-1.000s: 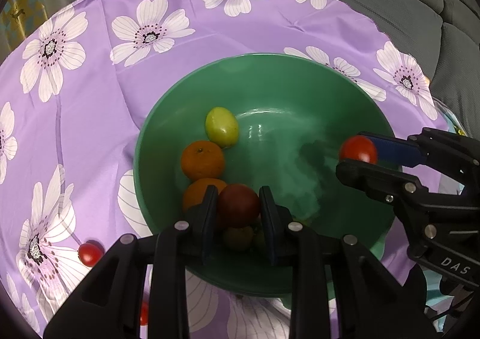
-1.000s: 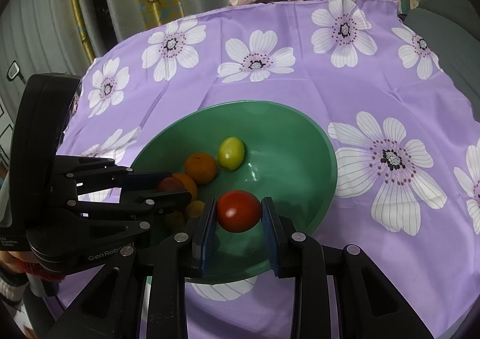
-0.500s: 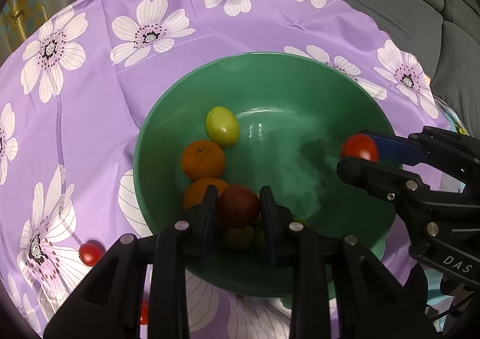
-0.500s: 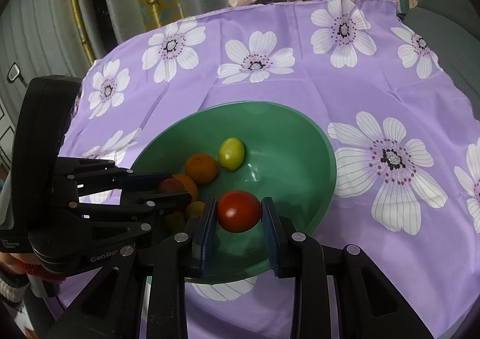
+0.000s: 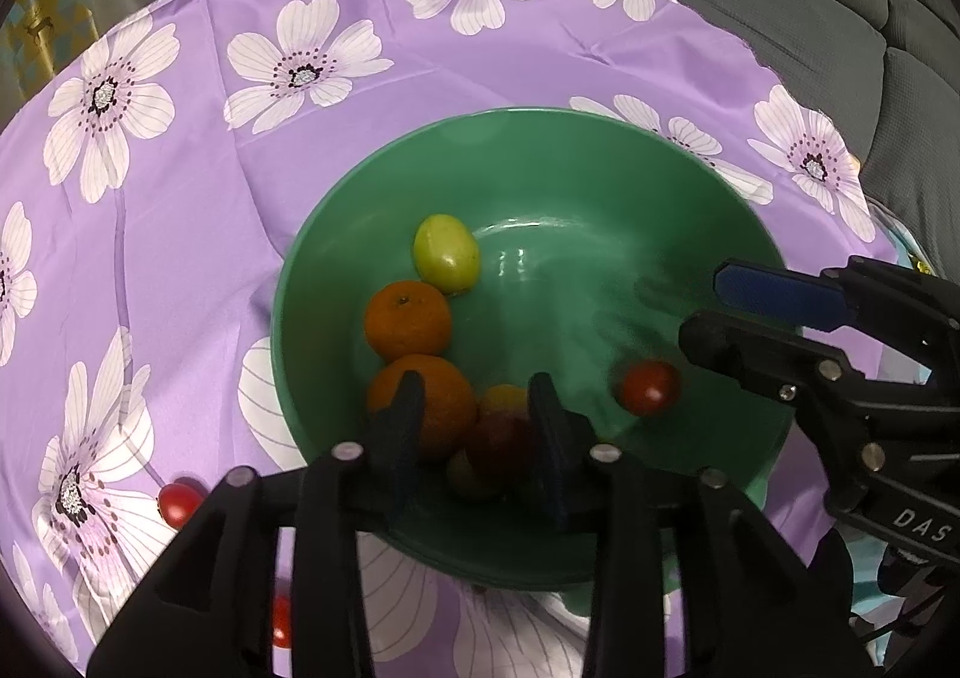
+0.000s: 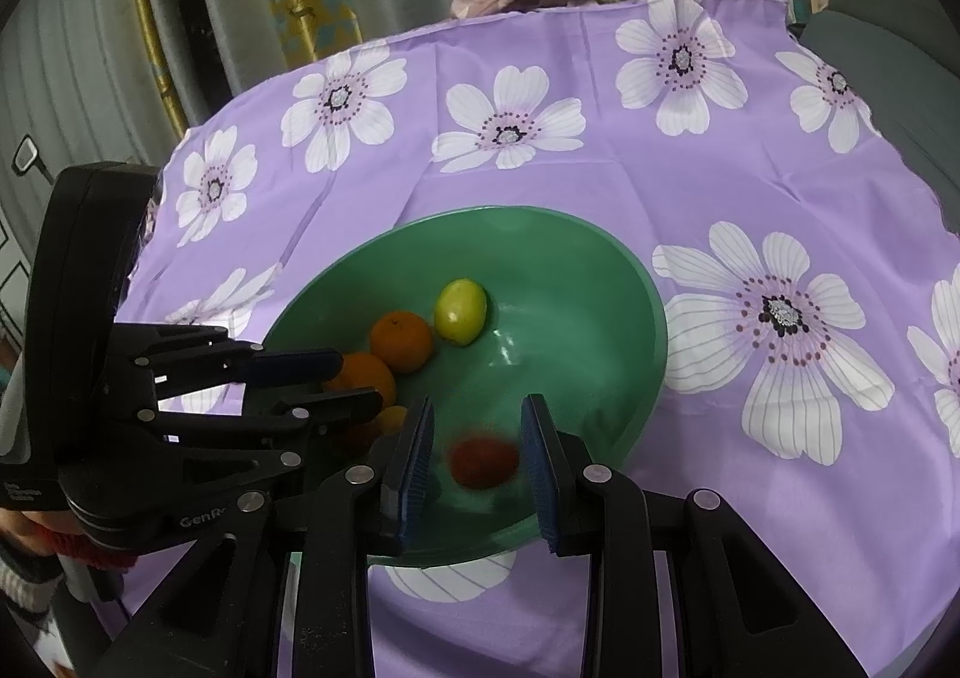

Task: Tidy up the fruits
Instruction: 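Open both tools to drop the cherry tomatoes into the bowl, then move both open tools to the last two cherry tomatoes on the cloth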

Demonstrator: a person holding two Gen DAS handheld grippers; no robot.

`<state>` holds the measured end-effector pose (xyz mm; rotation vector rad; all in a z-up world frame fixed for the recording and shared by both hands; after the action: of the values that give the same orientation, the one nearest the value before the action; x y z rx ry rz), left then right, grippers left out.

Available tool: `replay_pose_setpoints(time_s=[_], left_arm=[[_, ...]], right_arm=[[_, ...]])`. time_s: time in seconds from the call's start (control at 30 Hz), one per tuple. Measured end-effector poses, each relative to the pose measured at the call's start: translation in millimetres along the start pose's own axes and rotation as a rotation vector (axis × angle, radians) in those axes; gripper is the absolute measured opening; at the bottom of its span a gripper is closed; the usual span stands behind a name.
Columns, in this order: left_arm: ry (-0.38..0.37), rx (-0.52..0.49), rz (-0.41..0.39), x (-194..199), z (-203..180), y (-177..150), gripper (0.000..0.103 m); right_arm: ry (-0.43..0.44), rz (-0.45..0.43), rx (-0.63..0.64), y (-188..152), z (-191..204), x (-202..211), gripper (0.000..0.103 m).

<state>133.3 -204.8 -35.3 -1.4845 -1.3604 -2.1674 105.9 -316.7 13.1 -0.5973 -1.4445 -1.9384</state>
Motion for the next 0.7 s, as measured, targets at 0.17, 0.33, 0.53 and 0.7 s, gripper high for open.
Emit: replay_pose_setpoints(time_s=[0.17, 0.33, 0.53, 0.7], left_arm=[[-0.006, 0.028, -0.009, 5.3, 2.1, -0.5, 0.044], [-0.007, 0.048, -0.036, 20.0, 0.9, -3.9, 0.049], [-0.009, 0.088, -0.081, 46.3, 6.3, -11.8, 0.057], [-0.015, 0.131, -0.116, 69.0, 11.0, -25.5, 0.069]], right_arm=[[-0.002, -0.017, -0.013, 1.2, -0.1, 7.1, 0.032], [-0.011, -0.040, -0.031, 1.0, -2.7, 18.5, 0.039], [0.016, -0.061, -0.068, -3.7, -1.6, 32.4, 0.048], [0.041, -0.088, -0.103, -8.9, 0.2, 50.4, 0.062]])
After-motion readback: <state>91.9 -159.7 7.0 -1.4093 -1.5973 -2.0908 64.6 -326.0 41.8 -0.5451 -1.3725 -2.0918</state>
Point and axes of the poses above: each gripper's, at about its wrist camera, not at the fingertips, and x roughly against the way its jaws point, z to its left, y to its top, the point moved 4 cm from there along -x, roughly the way its jaws point, and after that the axes turned 8 degrees about -x, right-handed, at the moved point
